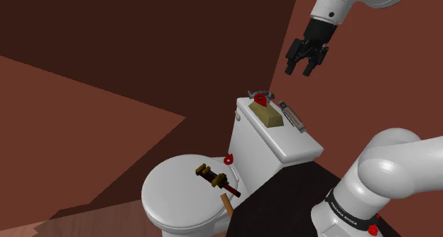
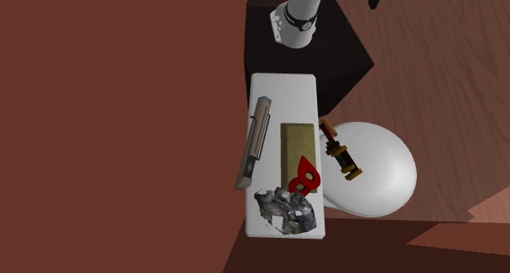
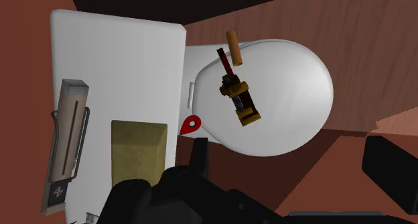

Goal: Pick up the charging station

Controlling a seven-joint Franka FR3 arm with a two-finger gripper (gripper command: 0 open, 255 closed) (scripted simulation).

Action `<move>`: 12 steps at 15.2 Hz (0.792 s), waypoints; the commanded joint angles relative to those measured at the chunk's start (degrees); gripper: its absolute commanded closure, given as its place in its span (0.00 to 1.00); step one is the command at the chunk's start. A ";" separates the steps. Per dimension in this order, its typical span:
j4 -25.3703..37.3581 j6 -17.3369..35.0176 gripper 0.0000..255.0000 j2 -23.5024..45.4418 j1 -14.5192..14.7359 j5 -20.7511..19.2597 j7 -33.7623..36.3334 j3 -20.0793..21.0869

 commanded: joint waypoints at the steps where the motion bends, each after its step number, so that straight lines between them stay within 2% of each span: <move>1: 0.00 0.00 0.00 0.00 0.00 0.00 0.00 0.00; 12: -4.31 14.83 0.00 13.33 -4.47 -7.50 -5.10 -5.90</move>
